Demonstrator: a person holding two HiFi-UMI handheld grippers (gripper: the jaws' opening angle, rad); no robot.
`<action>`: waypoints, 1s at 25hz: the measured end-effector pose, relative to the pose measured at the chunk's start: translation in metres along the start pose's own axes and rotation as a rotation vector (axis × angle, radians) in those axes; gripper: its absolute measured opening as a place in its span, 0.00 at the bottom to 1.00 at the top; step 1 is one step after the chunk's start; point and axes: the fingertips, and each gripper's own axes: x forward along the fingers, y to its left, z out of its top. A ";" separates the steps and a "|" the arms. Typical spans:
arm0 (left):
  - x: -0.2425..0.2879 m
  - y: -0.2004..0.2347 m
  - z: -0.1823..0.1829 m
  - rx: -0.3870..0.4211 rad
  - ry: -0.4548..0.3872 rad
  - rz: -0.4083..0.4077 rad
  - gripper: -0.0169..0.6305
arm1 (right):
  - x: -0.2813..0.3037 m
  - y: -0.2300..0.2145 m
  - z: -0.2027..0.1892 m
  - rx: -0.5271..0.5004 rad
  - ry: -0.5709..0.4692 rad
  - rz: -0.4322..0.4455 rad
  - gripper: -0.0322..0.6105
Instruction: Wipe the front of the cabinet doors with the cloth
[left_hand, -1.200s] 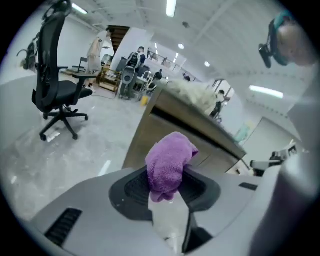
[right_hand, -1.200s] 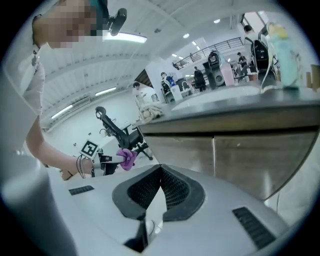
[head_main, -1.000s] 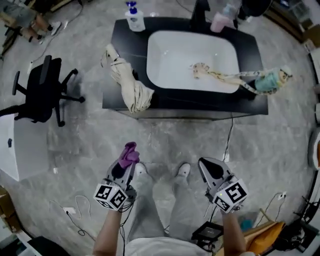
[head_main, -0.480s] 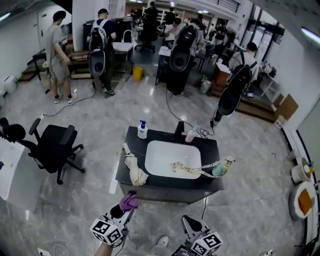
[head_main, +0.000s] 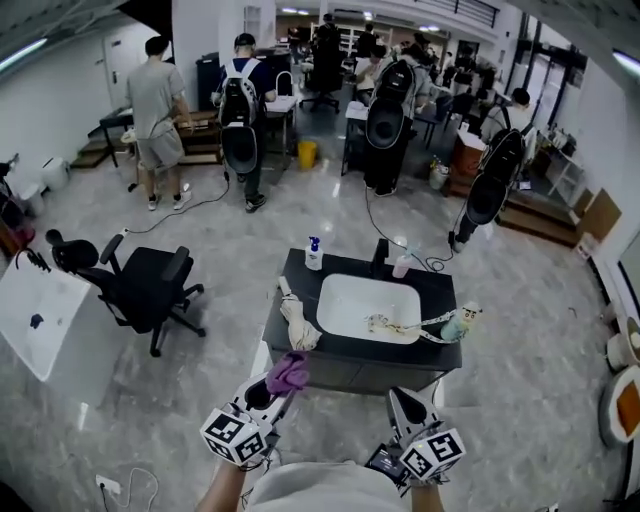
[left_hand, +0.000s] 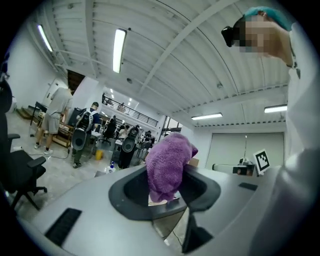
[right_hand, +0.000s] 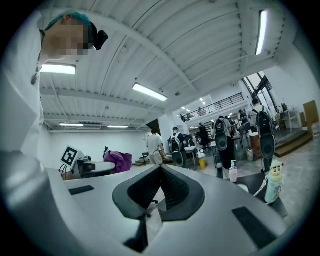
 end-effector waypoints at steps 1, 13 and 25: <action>-0.002 -0.006 -0.002 -0.024 -0.009 0.018 0.24 | -0.002 0.000 0.004 -0.017 -0.002 0.013 0.09; 0.014 -0.077 -0.041 -0.035 0.013 0.088 0.24 | -0.036 -0.034 -0.009 -0.021 0.010 0.088 0.09; 0.066 -0.140 -0.052 -0.013 0.020 -0.032 0.25 | -0.084 -0.076 -0.003 -0.016 0.008 0.018 0.09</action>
